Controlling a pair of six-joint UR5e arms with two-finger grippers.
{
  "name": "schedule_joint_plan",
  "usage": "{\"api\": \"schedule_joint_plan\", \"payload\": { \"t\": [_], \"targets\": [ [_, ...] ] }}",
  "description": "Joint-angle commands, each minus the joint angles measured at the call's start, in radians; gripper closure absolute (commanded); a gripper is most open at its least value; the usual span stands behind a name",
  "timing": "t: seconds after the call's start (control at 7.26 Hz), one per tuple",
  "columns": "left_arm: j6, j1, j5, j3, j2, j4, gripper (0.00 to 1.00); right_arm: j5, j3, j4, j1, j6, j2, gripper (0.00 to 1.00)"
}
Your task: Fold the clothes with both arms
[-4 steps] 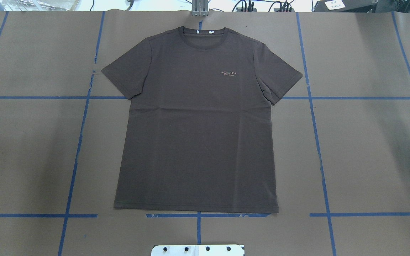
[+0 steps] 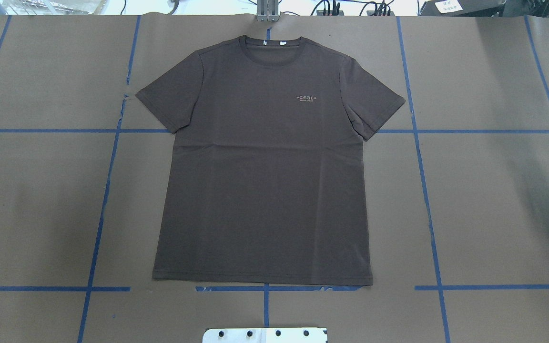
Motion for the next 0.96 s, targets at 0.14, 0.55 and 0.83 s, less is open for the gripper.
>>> {"api": "schedule_joint_plan", "payload": {
  "t": [0.14,0.55,0.83],
  "targets": [
    [0.002,0.023,-0.019,-0.007,-0.005,-0.113,0.0,-0.011,-0.004,0.117,-0.124,0.101,0.042,0.0],
    [-0.024,0.121,-0.076,0.009,0.004,-0.304,0.0,-0.097,-0.084,0.126,-0.266,0.506,0.272,0.0],
    [-0.027,0.119,-0.132,0.01,0.001,-0.301,0.0,-0.143,-0.303,0.327,-0.319,0.684,0.417,0.0]
  ]
}}
